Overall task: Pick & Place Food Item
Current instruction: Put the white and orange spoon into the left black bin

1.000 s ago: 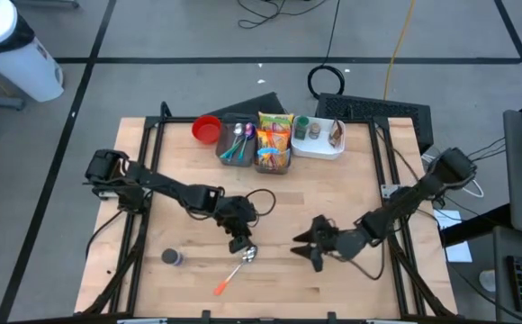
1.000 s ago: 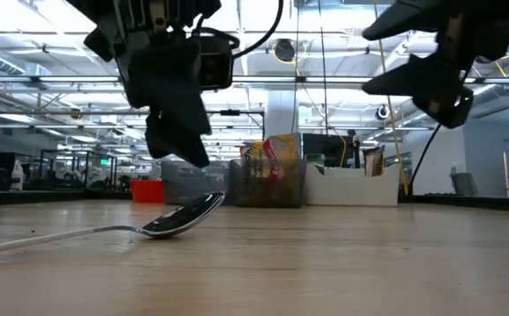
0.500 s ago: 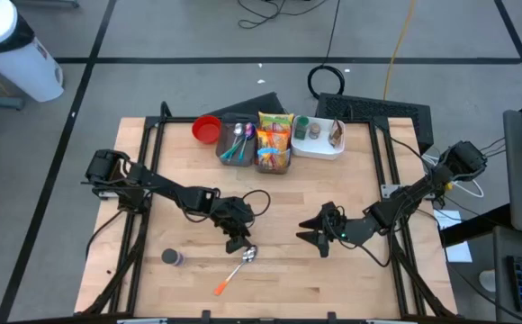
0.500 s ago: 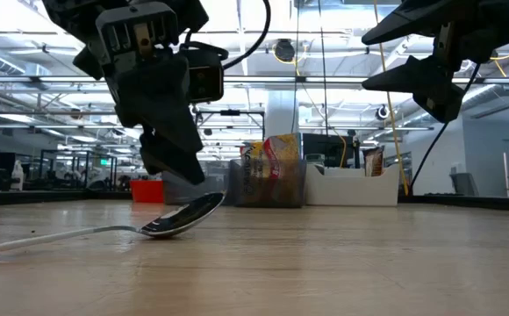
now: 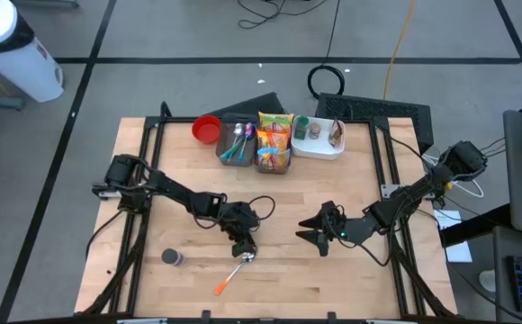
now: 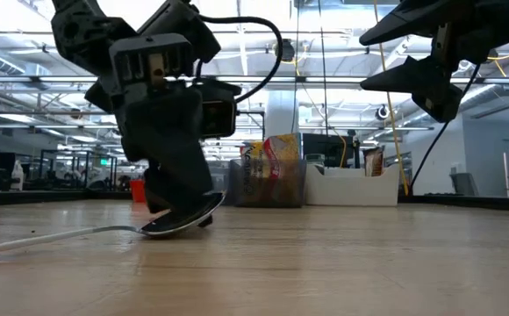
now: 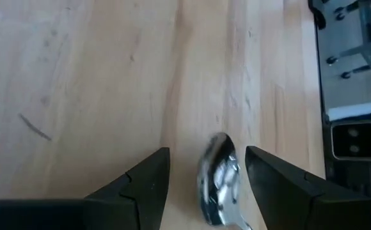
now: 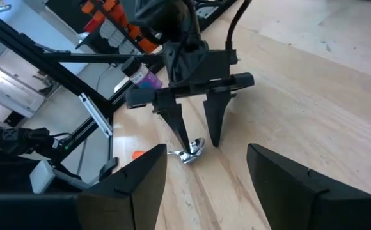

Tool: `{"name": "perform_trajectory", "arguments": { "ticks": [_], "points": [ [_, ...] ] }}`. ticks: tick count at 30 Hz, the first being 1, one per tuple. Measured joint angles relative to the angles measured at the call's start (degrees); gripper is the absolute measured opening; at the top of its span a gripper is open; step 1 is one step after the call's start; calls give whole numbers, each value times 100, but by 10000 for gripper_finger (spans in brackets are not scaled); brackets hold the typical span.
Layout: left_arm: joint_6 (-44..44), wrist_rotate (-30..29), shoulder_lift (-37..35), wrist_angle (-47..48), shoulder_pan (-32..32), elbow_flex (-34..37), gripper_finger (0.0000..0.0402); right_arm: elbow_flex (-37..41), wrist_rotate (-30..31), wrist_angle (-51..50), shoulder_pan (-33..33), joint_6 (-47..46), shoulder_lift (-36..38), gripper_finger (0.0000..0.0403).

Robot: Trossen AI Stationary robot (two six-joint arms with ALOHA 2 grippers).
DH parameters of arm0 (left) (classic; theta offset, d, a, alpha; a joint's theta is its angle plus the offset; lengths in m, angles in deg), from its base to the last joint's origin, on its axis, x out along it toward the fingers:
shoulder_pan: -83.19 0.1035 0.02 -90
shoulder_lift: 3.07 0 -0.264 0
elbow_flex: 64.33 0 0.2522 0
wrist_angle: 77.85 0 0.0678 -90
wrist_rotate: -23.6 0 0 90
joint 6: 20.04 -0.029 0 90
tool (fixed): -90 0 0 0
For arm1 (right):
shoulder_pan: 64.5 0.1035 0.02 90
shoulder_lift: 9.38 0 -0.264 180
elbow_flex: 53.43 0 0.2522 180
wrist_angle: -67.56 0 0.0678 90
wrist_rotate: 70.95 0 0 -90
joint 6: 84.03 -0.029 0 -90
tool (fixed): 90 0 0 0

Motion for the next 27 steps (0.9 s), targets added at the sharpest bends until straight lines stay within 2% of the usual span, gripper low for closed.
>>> {"name": "perform_trajectory", "arguments": {
  "ticks": [3, 6, 14, 21, 25, 27],
  "points": [
    [-65, 35, 35, 41, -56, -6, 200, 0, -2, -2, 0, -31, -2, 210],
    [-42, 47, 40, 89, -81, -8, 166, -2, -2, -4, 0, -44, 0, 210],
    [101, 68, 42, 117, -62, -6, 17, -2, 0, -50, 0, -44, 0, 210],
    [461, 139, -99, 161, 127, -89, 7, -2, 0, -50, 0, -85, 0, 210],
    [445, 31, -555, 102, 303, -218, 6, -2, -2, -48, 0, -87, 0, 210],
    [420, -218, -856, 174, 387, -247, 5, -2, -1, -41, 0, -87, 0, 210]
  ]
}}
